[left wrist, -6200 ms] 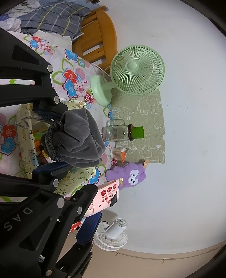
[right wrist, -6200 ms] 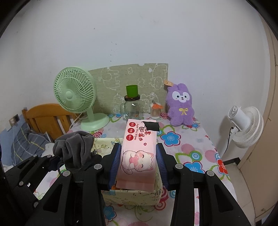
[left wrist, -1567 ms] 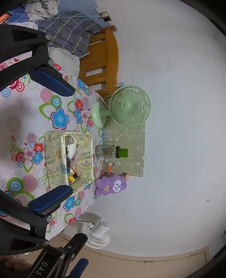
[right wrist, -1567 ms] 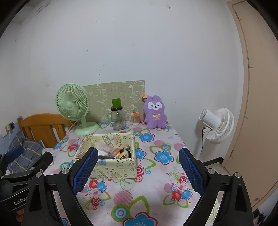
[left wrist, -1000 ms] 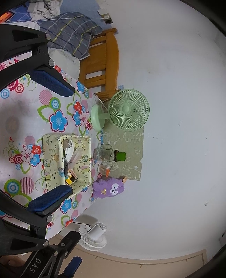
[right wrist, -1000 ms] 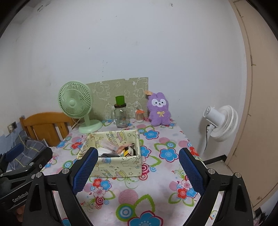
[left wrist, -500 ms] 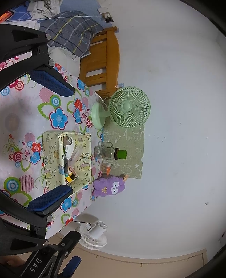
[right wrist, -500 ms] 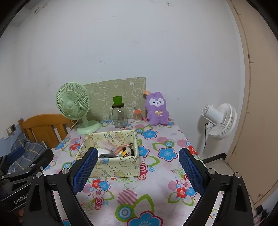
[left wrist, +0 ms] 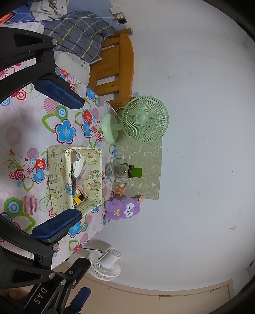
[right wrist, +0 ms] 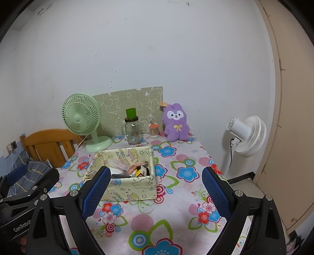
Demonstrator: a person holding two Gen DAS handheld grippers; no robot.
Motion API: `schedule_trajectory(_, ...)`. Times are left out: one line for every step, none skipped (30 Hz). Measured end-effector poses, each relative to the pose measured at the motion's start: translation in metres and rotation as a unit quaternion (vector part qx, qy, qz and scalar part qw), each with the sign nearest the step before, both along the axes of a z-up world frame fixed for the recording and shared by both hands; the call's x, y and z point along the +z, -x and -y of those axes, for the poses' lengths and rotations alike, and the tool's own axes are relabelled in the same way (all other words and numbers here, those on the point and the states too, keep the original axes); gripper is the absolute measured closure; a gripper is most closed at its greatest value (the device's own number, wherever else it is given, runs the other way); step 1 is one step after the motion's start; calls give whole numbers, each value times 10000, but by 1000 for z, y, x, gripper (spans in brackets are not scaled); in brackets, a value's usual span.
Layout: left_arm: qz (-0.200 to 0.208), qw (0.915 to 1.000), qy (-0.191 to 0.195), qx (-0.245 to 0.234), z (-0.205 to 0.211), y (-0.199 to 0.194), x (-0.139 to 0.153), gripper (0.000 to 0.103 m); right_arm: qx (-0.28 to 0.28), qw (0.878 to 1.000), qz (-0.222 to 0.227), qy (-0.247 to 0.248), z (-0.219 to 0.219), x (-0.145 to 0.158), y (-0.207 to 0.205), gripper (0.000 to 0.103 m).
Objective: Organize soft objects
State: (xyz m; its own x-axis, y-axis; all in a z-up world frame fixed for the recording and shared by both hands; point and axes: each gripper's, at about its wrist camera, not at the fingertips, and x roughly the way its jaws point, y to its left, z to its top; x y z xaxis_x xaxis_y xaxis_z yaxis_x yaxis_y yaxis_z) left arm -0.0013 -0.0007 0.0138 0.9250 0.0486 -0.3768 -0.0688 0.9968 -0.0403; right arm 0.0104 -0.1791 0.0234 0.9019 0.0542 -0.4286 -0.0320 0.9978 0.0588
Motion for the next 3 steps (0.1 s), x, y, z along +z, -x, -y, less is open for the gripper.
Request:
schedule_trajectory(31,10000,18,-11,0,1,1,0,-2,10000,5,0,0,0,0,7)
schedule_trajectory(42,10000,19,-22,0,1,1,0,-9,10000,7,1,1,0,0,7)
schedule_trajectory(48,10000,12,-27,0,1,1,0,-23,10000,0,-7,1,-1,-1,7)
